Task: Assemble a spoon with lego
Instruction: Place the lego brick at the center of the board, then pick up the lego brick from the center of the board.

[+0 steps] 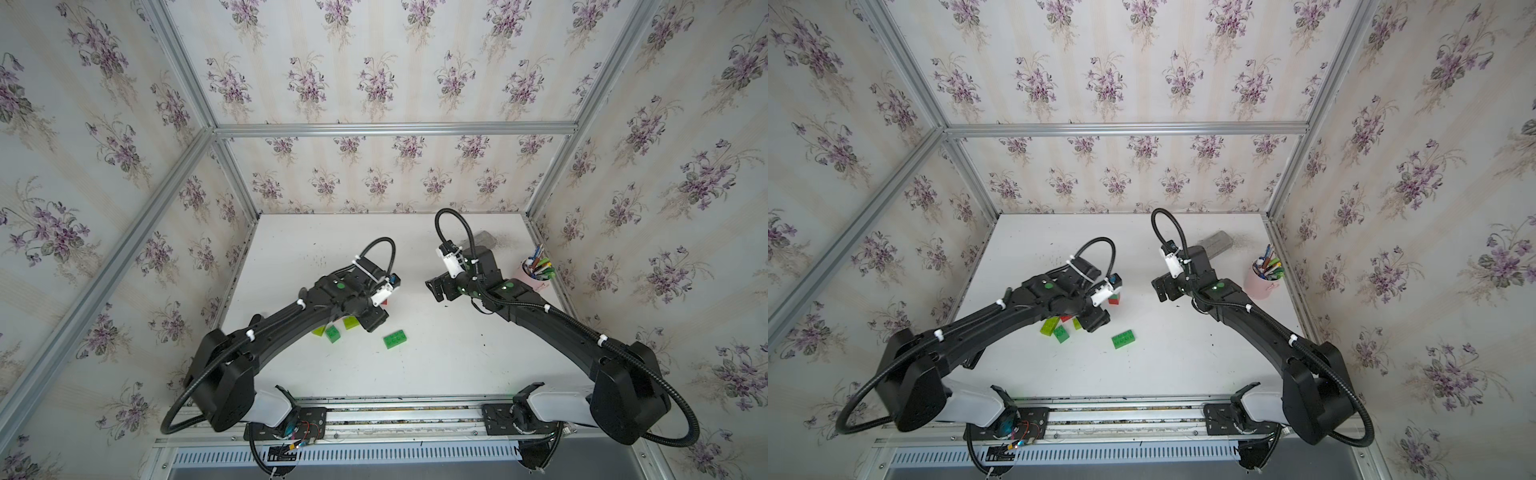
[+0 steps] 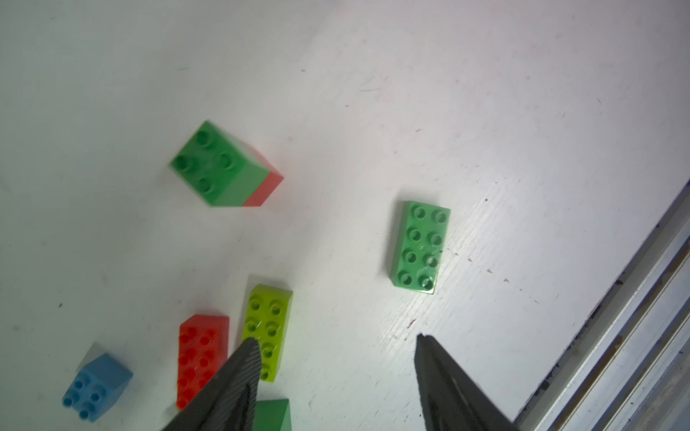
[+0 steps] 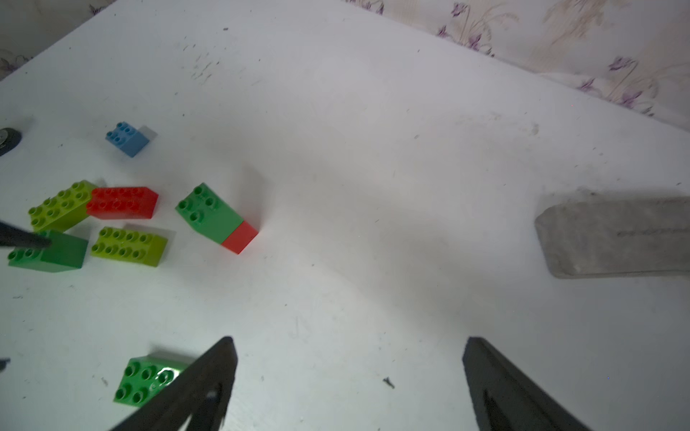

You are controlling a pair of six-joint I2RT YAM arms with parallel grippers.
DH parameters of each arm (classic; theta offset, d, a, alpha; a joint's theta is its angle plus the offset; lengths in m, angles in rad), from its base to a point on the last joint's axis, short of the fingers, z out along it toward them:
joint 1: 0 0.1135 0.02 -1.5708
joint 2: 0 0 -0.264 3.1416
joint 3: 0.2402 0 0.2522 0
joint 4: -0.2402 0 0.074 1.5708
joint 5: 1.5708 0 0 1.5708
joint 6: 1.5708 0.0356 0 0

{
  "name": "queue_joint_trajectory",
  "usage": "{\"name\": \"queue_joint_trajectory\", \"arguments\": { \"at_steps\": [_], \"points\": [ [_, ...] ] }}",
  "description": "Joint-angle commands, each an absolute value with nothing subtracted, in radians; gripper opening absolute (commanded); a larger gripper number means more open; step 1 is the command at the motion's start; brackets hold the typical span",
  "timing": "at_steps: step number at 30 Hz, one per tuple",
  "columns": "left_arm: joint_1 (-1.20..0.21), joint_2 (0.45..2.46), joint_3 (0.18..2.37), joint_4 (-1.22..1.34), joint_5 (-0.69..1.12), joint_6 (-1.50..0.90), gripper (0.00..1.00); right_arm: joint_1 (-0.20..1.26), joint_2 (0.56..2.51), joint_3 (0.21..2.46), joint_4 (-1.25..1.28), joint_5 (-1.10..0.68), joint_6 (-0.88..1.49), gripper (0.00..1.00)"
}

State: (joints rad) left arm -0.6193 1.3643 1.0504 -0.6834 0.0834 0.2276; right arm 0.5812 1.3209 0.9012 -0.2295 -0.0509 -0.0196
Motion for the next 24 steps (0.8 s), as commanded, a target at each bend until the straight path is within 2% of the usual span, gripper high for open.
{"name": "queue_joint_trajectory", "arguments": {
  "at_steps": [1,8,17,24],
  "points": [
    [-0.516,1.260,0.980,-0.653,0.157,0.202,0.71,0.704,1.336,0.885,-0.320,0.021,0.198,0.97],
    [-0.332,1.077,0.858,-0.666,0.154,0.179,0.75,0.970,1.555,0.984,-0.380,-0.011,0.441,0.99],
    [-0.308,0.985,0.793,-0.685,0.156,0.178,0.77,1.043,1.705,1.055,-0.456,0.012,0.476,0.99],
    [-0.308,0.965,0.776,-0.684,0.159,0.172,0.78,1.052,1.750,1.081,-0.460,0.042,0.473,0.97]
  ]
}}
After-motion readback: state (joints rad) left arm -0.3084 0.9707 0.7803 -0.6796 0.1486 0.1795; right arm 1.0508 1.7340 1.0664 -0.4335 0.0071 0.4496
